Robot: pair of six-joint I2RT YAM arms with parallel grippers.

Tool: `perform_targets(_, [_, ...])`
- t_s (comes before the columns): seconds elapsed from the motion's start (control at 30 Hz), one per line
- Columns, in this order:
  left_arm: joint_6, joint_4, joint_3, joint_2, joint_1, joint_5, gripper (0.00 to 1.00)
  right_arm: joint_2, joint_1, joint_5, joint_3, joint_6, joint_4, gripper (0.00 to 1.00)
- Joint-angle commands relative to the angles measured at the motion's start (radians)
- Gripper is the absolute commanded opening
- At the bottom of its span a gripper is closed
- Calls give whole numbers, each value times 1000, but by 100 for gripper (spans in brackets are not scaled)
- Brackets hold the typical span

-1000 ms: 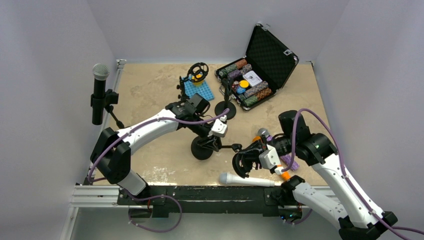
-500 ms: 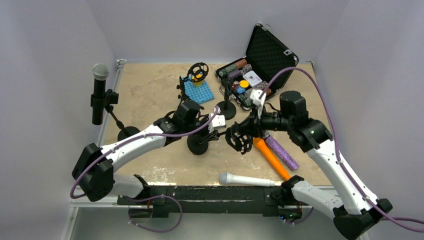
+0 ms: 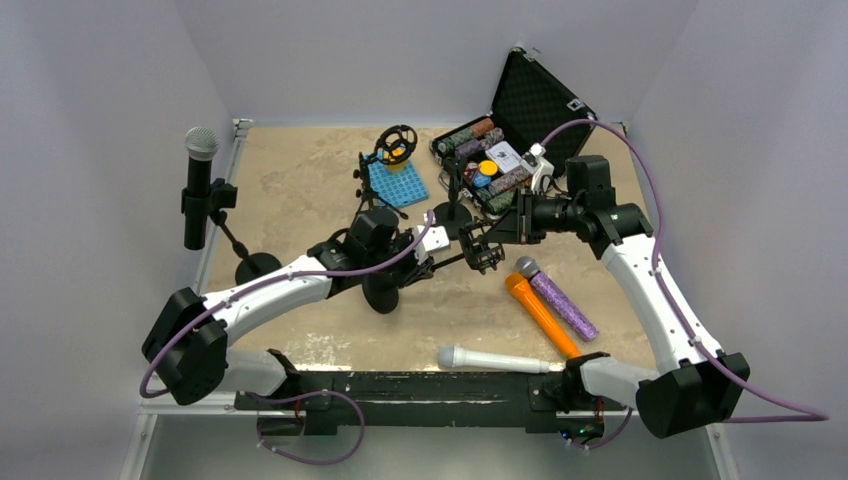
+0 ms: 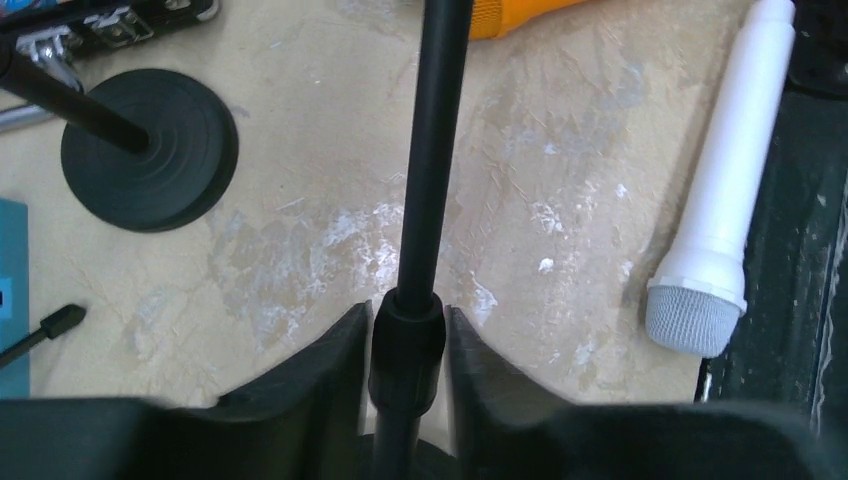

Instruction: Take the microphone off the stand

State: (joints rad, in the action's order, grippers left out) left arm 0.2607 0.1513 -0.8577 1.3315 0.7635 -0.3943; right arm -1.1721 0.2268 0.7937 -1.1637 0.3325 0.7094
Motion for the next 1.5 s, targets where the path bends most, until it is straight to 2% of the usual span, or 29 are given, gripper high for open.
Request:
perform_targets(0.0, [-21, 89, -34, -68, -16, -133, 70, 46, -24, 99, -8, -107, -46, 0])
perform_targets(0.03, [-7, 113, -46, -81, -16, -157, 81, 55, -24, 130, 8, -156, -55, 0])
perform_targets(0.1, [55, 168, -70, -102, -18, -200, 93, 78, -19, 185, 41, -281, -64, 0])
perform_targets(0.23, [162, 273, -114, -108, -66, -329, 99, 162, 1, 269, 121, -600, -64, 0])
perform_targets(0.37, [193, 307, -156, -35, -144, -588, 94, 264, 22, 373, 192, -1061, 49, 0])
perform_targets(0.43, [272, 388, -205, 23, -144, -667, 89, 303, 32, 381, 216, -1203, 80, 0])
perform_targets(0.53, [356, 519, -289, 123, -127, -731, 83, 332, 66, 365, 215, -1371, 122, 0])
perform_targets(0.63, [541, 776, -408, 242, -96, -747, 76, 347, 97, 340, 211, -1444, 132, 0])
perform_targets(0.7, [595, 822, -430, 277, -87, -741, 72, 358, 110, 328, 214, -1469, 126, 0])
perform_targets(0.83, [628, 780, -373, 277, -81, -667, 64, 370, 118, 314, 219, -1471, 103, 0])
perform_targets(0.9, [621, 747, -348, 273, -81, -624, 55, 372, 118, 310, 219, -1464, 98, 0])
perform_targets(1.0, [512, 542, -254, 225, -81, -550, 45, 371, 118, 302, 227, -1424, 81, 0])
perform_targets(1.03, [479, 472, -223, 210, -80, -527, 33, 369, 119, 299, 233, -1378, 47, 0])
perform_targets(1.07, [428, 398, -200, 196, -76, -495, 11, 367, 118, 296, 236, -1326, 18, 0])
perform_targets(1.1, [361, 327, -179, 186, -75, -457, 0, 360, 118, 286, 237, -1253, -19, 0])
perform_targets(1.2, [194, 129, -108, 139, -60, -310, 0, 332, 115, 225, 229, -962, -144, 0])
perform_targets(1.27, [93, 10, -62, 88, -27, -120, 0, 288, 114, 149, 198, -717, -188, 0])
perform_targets(1.33, [-53, -64, -34, 45, 24, 221, 0, 202, 99, 88, 130, -524, -154, 0])
perform_targets(1.4, [-127, -35, -50, 36, 60, 336, 0, 105, 78, 89, 38, -373, -65, 0])
perform_targets(1.47, [-190, -9, -55, 41, 84, 376, 0, 5, 66, 89, -48, -214, 39, 0])
